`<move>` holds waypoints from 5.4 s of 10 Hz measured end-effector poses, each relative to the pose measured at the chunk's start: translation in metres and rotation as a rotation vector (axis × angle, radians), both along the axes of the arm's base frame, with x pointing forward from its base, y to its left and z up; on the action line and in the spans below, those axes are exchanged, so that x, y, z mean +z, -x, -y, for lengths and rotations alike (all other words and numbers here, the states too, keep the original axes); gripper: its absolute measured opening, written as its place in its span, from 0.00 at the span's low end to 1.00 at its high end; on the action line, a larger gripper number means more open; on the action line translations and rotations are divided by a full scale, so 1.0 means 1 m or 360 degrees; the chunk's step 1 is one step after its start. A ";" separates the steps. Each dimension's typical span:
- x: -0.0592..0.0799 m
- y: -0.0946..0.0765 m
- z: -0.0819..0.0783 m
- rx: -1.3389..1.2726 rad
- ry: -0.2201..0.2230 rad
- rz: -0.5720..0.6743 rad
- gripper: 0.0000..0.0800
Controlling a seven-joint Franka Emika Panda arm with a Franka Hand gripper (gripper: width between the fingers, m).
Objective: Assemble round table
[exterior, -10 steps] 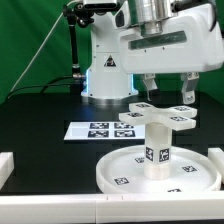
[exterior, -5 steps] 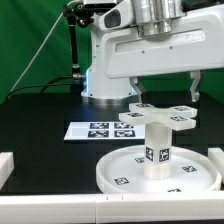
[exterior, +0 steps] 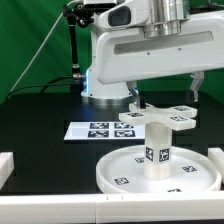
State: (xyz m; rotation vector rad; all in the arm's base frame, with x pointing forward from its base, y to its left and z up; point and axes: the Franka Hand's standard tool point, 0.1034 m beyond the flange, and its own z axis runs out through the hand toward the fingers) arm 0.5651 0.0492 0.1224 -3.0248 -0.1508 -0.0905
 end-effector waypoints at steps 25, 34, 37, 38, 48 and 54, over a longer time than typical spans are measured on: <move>-0.020 0.002 0.010 0.1598 0.0215 -0.0008 0.55; -0.021 0.003 0.011 0.0405 0.0170 -0.0060 0.55; -0.021 0.002 0.009 -0.0044 0.0145 -0.0081 0.55; -0.021 0.002 0.009 -0.0138 0.0140 -0.0088 0.55; -0.023 0.005 0.010 -0.1613 -0.0030 -0.0155 0.55; -0.022 0.003 0.011 -0.2245 -0.0118 -0.0223 0.55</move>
Offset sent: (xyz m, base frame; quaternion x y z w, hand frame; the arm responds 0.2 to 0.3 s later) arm -0.0003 -0.0022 0.0055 0.0344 0.0018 -0.2901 0.9564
